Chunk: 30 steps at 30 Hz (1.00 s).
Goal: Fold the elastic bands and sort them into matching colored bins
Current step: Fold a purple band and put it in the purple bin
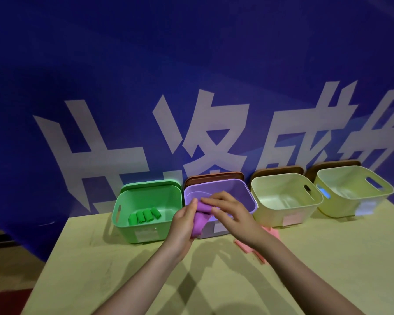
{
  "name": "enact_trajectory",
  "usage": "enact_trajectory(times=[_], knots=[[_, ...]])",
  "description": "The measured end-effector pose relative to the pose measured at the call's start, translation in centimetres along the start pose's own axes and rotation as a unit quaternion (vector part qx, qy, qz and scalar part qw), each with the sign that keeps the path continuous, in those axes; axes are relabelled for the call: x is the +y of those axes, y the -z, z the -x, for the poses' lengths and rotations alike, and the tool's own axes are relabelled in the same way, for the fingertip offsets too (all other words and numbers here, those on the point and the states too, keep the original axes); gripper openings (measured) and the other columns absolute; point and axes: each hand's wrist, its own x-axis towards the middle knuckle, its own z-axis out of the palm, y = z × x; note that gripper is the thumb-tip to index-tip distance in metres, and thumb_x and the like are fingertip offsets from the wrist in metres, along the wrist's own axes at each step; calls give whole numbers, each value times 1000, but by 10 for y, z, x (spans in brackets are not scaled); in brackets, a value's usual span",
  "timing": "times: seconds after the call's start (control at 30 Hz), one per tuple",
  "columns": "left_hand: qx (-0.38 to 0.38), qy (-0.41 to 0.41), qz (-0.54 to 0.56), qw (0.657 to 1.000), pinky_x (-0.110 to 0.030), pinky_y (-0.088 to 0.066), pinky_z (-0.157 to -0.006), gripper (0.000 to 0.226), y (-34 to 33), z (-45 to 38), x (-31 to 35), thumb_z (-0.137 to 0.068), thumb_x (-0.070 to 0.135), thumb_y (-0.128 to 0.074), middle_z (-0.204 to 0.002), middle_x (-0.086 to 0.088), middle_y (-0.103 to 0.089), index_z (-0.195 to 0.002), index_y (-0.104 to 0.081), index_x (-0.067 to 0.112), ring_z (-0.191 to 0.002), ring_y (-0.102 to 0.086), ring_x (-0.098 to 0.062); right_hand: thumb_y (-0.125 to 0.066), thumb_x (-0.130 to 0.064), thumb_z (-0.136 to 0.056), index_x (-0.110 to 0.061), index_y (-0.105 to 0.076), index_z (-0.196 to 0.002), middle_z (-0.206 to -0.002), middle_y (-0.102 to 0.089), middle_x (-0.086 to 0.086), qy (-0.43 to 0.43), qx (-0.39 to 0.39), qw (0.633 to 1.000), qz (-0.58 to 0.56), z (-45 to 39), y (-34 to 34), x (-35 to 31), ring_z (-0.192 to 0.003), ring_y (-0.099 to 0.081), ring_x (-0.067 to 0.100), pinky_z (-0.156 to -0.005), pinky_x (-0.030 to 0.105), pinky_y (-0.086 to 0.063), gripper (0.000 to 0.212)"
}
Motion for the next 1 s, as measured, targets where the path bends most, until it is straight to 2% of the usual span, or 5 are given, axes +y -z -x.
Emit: enact_trajectory(times=[0.13, 0.23, 0.4, 0.67, 1.0], knots=[[10, -28, -6, 1000, -24, -45, -58, 26, -3, -4, -5, -100, 22, -46, -84, -13, -67, -93, -67, 9, -65, -59, -14, -53, -42, -91, -17, -64, -113, -99, -65, -5, -195, 20, 965, -177, -3, -7, -9, -85, -61, 5, -86, 28, -47, 35], [23, -47, -41, 998, -38, -47, -77, 24, -3, -5, -7, -99, 22, -49, -86, -11, -68, -85, -67, 15, -81, -59, -23, -56, -35, -93, -7, -60, -74, -64, -60, 10, -232, 6, 953, -193, -5, -13, -10, -58, -55, 17, -65, 31, -43, 34], [28, -26, -14, 999, -43, -50, -83, 22, 3, -1, -8, -93, 30, -58, -95, -14, -70, -97, -68, 11, -86, -64, -22, -58, -21, -94, -16, -58, -62, -50, -54, -7, -230, 43, 961, -150, -11, -19, -9, -53, -47, 9, -59, 24, -39, 32], [-40, 90, 16, 995, -21, -51, -53, 18, 15, 5, -6, -97, 15, -52, -68, -11, -67, -97, -62, 0, -56, -63, -16, -61, -14, -92, 8, -65, -84, -55, -58, 2, -221, 119, 960, -123, -14, -24, 8, -49, -52, 8, -56, 26, -42, 24], [17, -6, -113, 993, -15, -44, -46, 25, -2, 14, -21, -99, 6, -44, -47, 1, -61, -77, -57, 7, -41, -54, -6, -61, -12, -91, -3, -69, -83, -62, -59, 6, -297, 179, 917, -198, -20, -30, 24, -55, -53, 17, -50, 23, -44, 15]])
